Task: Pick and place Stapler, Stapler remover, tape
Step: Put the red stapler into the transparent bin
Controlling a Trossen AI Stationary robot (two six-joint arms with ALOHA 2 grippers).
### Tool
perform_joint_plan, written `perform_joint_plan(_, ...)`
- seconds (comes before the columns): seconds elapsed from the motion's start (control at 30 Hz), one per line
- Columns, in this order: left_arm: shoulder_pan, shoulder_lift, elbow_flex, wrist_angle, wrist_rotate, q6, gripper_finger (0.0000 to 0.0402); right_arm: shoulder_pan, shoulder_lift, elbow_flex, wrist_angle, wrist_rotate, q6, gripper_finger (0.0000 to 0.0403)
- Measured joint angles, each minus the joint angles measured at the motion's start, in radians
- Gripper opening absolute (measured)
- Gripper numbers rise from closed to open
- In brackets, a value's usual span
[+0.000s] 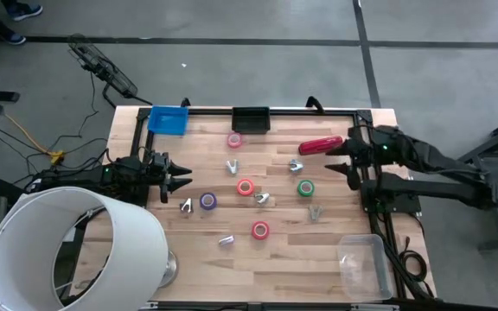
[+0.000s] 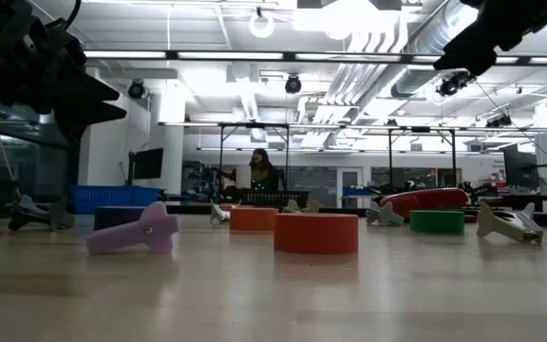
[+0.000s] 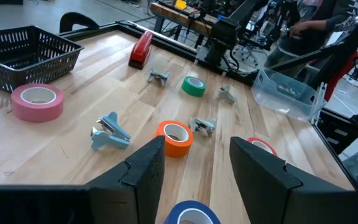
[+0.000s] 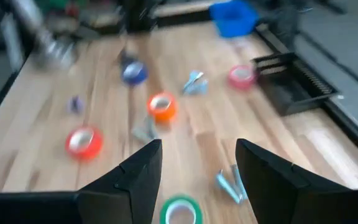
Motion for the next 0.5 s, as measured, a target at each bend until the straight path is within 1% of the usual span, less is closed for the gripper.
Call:
perform_joint_plan(0.07, 0.000, 0.000, 0.000, 0.000, 0.000, 0.000, 0.0177, -0.024, 0.046, 0.029, -0.056, -0.025, -0.095, 0.0197)
perform_joint_plan(0.13, 0.000, 0.000, 0.000, 0.000, 0.000, 0.000, 0.0177, -0.039, 0.092, 0.053, -0.106, -0.008, -0.188, 0.0197)
perform_joint_plan(0.2, 0.000, 0.000, 0.000, 0.000, 0.000, 0.000, 0.0177, -0.044, 0.139, 0.071, -0.139, 0.058, -0.244, 0.0197)
perform_joint_plan(0.33, 0.000, 0.000, 0.000, 0.000, 0.000, 0.000, 0.0177, -0.053, 0.225, 0.114, -0.173, 0.243, -0.316, 0.0208)
perform_joint_plan(0.43, 0.000, 0.000, 0.000, 0.000, 0.000, 0.000, 0.0177, -0.065, 0.285, 0.149, -0.180, 0.347, -0.353, 0.0237)
perform_joint_plan(0.5, 0.000, 0.000, 0.000, 0.000, 0.000, 0.000, 0.0177, -0.071, 0.328, 0.169, -0.190, 0.373, -0.385, 0.0263)
